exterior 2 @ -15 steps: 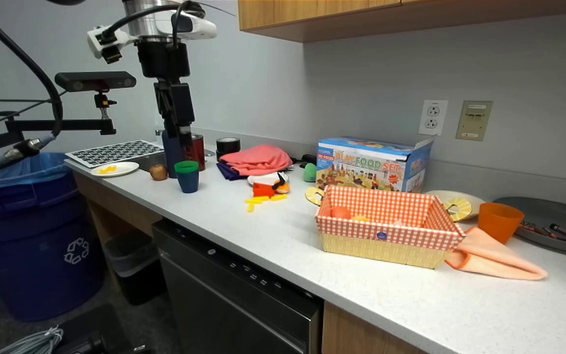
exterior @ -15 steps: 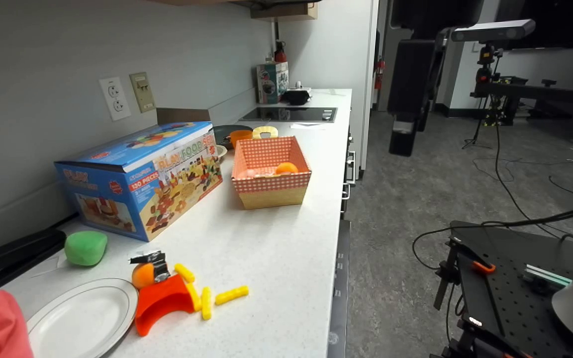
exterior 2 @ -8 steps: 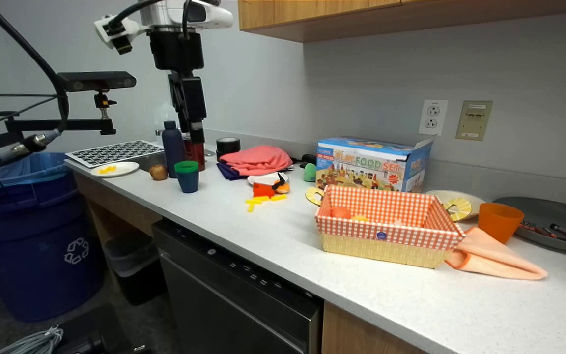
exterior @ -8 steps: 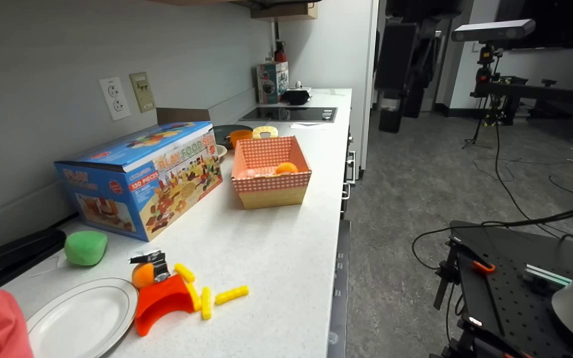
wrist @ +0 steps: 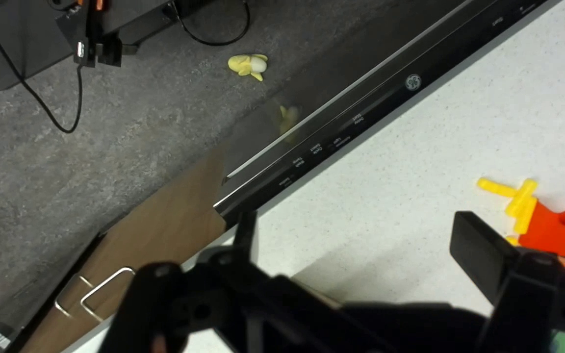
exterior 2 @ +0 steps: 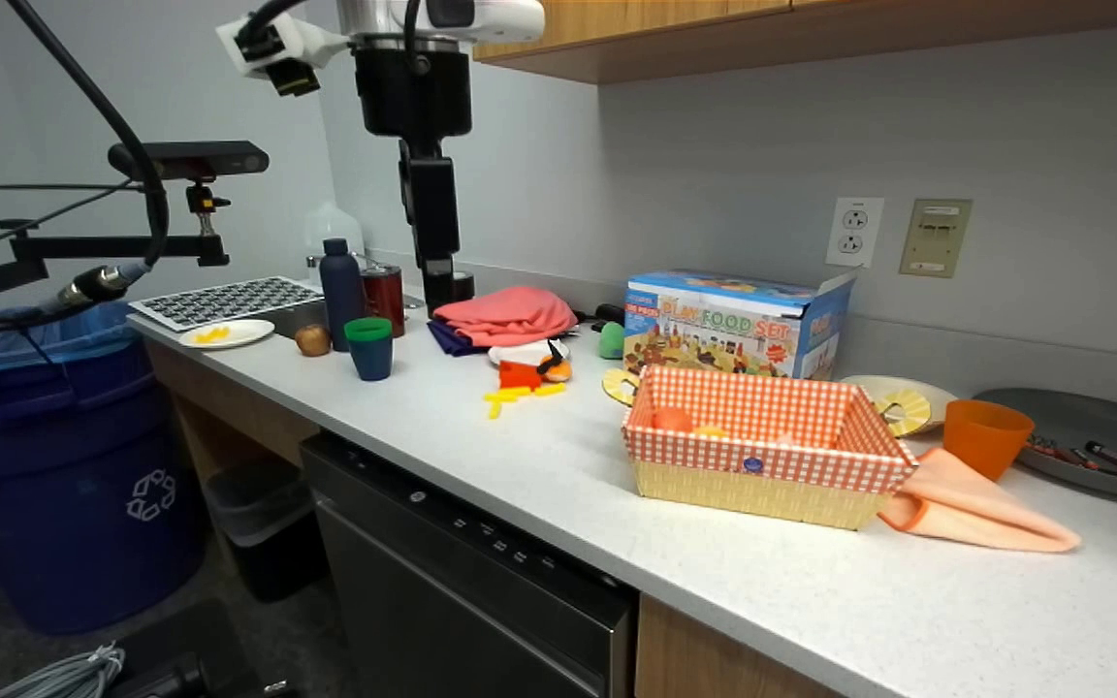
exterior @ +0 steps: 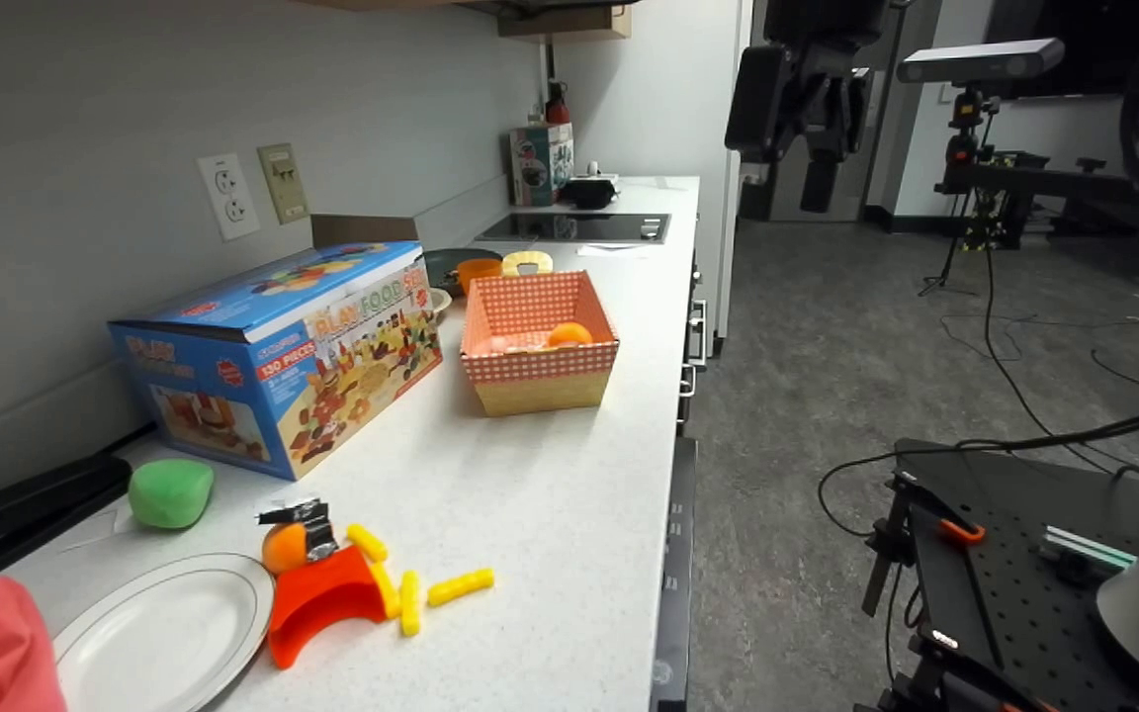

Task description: Pull the drawer open

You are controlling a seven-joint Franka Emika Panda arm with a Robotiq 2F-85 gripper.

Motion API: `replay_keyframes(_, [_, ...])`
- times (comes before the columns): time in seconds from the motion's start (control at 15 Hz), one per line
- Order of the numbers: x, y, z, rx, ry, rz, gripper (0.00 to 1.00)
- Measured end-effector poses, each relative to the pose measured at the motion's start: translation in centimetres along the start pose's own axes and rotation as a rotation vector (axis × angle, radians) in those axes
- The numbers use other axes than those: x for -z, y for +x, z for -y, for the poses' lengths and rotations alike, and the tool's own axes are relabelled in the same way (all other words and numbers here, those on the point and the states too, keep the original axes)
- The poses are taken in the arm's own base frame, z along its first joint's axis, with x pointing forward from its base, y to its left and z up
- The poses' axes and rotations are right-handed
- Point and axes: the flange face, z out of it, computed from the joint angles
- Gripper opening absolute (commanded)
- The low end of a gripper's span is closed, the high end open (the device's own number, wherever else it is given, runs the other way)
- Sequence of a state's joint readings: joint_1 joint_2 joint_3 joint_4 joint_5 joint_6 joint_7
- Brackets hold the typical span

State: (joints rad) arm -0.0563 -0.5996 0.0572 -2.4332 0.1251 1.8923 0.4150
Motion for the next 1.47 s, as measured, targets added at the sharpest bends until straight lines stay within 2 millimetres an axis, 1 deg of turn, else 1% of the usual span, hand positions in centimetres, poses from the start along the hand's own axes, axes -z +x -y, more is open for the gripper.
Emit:
replay_keyframes(0.33, [-1.7,1.6,-5.4,-0.135,0.022,0.024,1.00])
replay_keyframes(0.47, [-2.3,1.9,-7.3,-0.197,0.026,0.033,1.00])
replay_keyframes(0.6, [-2.5,1.8,-8.7,-0.252,0.028,0.036,1.00])
replay_keyframes(0.73, [-2.5,1.7,-9.0,-0.267,0.029,0.034,1.00])
replay_keyframes(1.2, [-2.6,1.6,-9.0,-0.274,0.029,0.035,1.00])
replay_keyframes(1.33, [-2.7,2.1,-9.4,-0.307,0.031,0.027,1.00])
replay_keyframes(1.47, [-3.1,3.6,-11.0,-0.387,0.041,0.011,1.00])
